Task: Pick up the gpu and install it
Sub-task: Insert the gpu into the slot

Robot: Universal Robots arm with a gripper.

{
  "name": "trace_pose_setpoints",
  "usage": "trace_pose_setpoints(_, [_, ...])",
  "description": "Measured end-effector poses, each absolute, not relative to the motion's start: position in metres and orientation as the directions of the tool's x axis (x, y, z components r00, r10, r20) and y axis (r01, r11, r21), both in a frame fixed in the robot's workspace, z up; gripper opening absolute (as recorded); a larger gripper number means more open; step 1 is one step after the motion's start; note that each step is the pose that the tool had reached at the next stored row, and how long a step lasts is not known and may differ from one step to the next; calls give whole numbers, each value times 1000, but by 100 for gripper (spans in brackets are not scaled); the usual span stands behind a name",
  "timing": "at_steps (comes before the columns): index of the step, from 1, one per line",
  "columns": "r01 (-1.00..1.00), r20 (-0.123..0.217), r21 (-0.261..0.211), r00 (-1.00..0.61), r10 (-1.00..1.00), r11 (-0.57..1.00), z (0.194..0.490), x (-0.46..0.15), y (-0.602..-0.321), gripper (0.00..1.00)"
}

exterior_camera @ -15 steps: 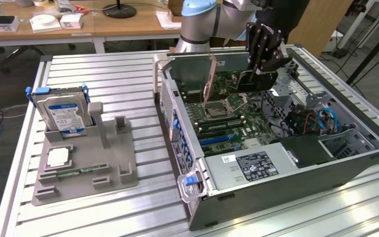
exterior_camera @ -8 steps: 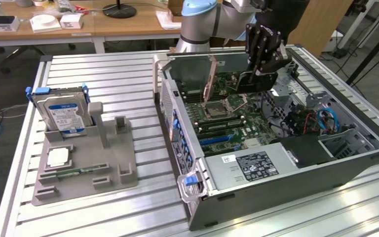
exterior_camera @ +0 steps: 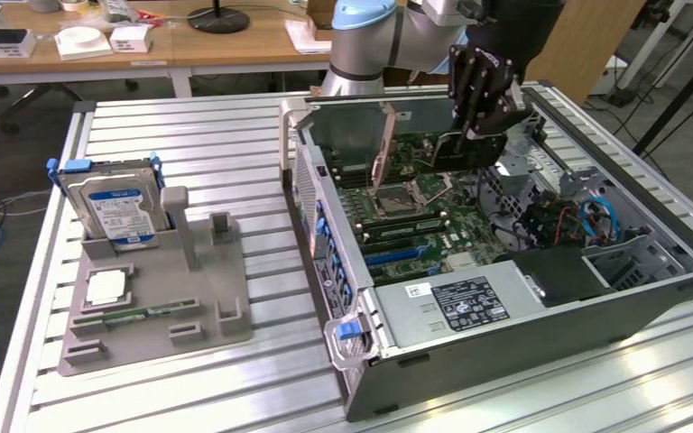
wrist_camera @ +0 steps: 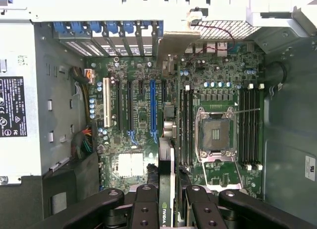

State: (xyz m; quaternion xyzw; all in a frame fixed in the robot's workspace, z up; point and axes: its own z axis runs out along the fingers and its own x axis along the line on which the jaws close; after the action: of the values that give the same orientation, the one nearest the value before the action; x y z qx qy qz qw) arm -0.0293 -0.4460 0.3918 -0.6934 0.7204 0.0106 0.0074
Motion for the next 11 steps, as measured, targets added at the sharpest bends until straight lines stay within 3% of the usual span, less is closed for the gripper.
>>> trace_pose_setpoints(11, [-999,-25,2,-38,-999,38,388,-29,-446,26])
